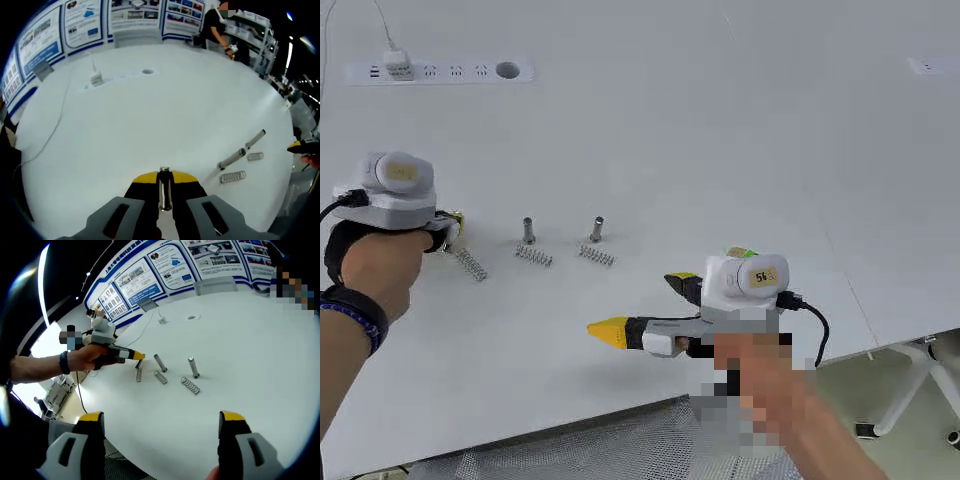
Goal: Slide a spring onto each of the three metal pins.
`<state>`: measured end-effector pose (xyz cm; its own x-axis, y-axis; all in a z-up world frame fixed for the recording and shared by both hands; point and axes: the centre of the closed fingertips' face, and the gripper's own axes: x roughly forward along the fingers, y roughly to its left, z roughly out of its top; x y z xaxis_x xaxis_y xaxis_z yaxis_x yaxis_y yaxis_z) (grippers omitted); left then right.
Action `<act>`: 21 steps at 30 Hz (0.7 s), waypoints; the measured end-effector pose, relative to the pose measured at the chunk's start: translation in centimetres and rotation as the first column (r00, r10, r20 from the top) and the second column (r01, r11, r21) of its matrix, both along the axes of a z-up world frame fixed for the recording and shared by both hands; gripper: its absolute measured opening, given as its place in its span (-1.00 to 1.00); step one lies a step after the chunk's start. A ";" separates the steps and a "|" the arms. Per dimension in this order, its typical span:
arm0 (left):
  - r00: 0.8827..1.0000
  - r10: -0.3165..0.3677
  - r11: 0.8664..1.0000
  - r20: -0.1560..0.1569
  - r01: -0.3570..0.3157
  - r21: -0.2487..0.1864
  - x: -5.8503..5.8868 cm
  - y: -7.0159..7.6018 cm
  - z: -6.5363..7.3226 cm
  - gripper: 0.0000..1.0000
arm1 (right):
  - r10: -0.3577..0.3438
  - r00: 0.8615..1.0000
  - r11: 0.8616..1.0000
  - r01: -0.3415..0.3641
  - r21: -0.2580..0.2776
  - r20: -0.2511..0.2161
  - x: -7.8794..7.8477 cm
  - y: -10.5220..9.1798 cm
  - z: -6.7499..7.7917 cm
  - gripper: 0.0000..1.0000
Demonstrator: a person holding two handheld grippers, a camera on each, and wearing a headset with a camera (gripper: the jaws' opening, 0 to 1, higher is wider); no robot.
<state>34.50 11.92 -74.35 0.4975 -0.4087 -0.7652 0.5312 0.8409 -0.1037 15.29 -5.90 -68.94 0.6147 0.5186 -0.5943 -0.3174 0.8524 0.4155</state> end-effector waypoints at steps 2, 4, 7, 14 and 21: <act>1.000 0.006 1.000 0.004 -0.006 -0.003 0.0 0.2 0.2 -0.86 | 0.000 1.000 1.000 0.000 0.000 0.000 0.0 0.0 0.0 0.92; 1.000 0.014 1.000 0.009 -0.014 -0.003 0.0 0.5 0.4 -0.86 | 0.000 1.000 1.000 0.000 -0.003 0.001 0.0 0.0 0.0 0.92; 0.999 0.031 0.999 0.010 -0.031 -0.018 -0.1 0.9 0.7 -0.86 | 0.001 1.000 1.000 -0.001 -0.003 0.003 0.0 0.0 0.0 0.92; 0.999 0.038 0.999 0.023 -0.037 -0.030 -0.3 1.5 1.0 -0.86 | 0.005 1.000 1.000 -0.005 -0.009 0.002 -0.2 0.0 0.0 0.92; 0.998 0.048 0.998 0.032 -0.046 -0.045 -0.4 2.4 1.4 -0.85 | 0.004 1.000 1.000 -0.004 -0.012 0.000 -0.2 0.0 0.0 0.90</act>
